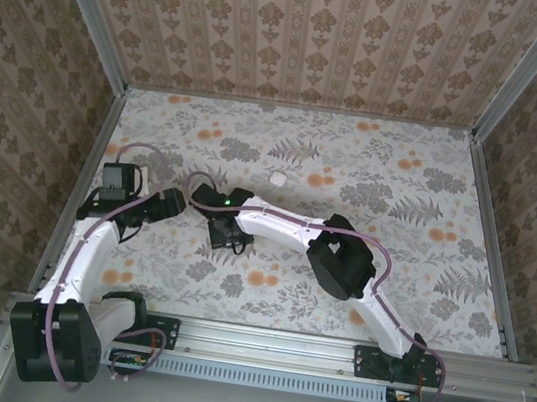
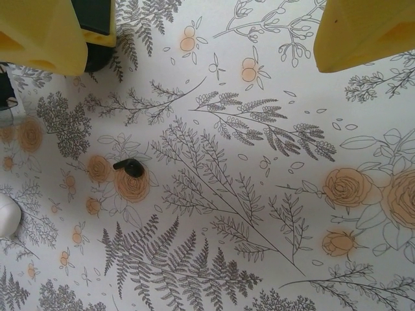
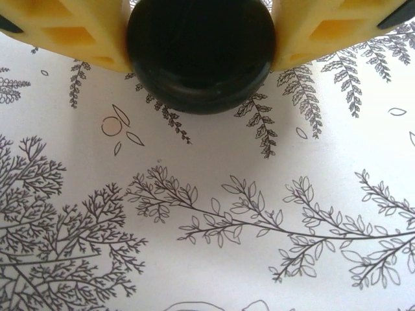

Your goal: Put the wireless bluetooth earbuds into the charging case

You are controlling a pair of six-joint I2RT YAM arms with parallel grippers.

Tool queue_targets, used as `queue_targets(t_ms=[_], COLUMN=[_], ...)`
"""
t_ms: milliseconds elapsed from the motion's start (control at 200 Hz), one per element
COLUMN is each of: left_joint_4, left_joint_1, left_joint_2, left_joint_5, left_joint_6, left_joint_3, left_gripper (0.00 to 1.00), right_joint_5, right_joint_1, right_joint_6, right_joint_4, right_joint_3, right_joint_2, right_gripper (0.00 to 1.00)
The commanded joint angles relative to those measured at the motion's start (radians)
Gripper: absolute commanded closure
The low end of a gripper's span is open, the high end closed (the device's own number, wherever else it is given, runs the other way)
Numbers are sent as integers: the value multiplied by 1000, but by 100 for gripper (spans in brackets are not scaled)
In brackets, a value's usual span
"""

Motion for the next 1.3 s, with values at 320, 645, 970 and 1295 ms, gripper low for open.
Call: queue_targets(t_ms=[320, 645, 970, 1295], left_joint_4=[1, 65, 134, 141], left_joint_1=[7, 9, -144, -335], left_joint_2=[-6, -35, -33, 25], left_joint_5=[131, 448, 703, 667], left_joint_6=[-6, -17, -40, -86], left_joint_3=[54, 98, 167, 192], left_gripper=[15, 23, 28, 30], right_joint_5=[42, -38, -185, -196], right_joint_1=[-23, -34, -77, -77], right_joint_6=[-357, -662, -851, -920], right_joint_4=[27, 100, 226, 311], right_joint_3=[-131, -292, -511, -611], right_joint_2=[-198, -462, -693, -812], right_gripper=[59, 60, 58, 58])
